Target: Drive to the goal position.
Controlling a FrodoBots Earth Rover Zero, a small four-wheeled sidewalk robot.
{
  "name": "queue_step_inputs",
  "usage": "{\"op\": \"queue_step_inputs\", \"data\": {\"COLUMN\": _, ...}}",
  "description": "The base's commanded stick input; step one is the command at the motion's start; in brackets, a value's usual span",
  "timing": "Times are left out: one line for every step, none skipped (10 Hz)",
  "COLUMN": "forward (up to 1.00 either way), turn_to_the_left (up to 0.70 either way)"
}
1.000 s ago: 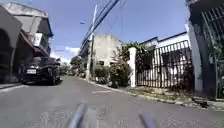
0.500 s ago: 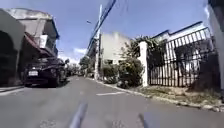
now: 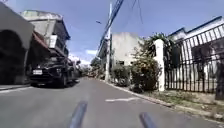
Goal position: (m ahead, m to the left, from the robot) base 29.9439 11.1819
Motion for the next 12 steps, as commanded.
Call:
{"op": "queue_step_inputs", "data": {"forward": 1.0, "turn_to_the_left": 0.0}}
{"op": "queue_step_inputs", "data": {"forward": 1.0, "turn_to_the_left": 0.0}}
{"op": "queue_step_inputs", "data": {"forward": 1.0, "turn_to_the_left": 0.0}}
{"op": "queue_step_inputs", "data": {"forward": 1.0, "turn_to_the_left": 0.0}}
{"op": "queue_step_inputs", "data": {"forward": 1.0, "turn_to_the_left": 0.0}}
{"op": "queue_step_inputs", "data": {"forward": 1.0, "turn_to_the_left": 0.0}}
{"op": "queue_step_inputs", "data": {"forward": 1.0, "turn_to_the_left": 0.0}}
{"op": "queue_step_inputs", "data": {"forward": 1.0, "turn_to_the_left": 0.0}}
{"op": "queue_step_inputs", "data": {"forward": 1.0, "turn_to_the_left": 0.0}}
{"op": "queue_step_inputs", "data": {"forward": 1.0, "turn_to_the_left": 0.0}}
{"op": "queue_step_inputs", "data": {"forward": 1.0, "turn_to_the_left": 0.0}}
{"op": "queue_step_inputs", "data": {"forward": 1.0, "turn_to_the_left": 0.0}}
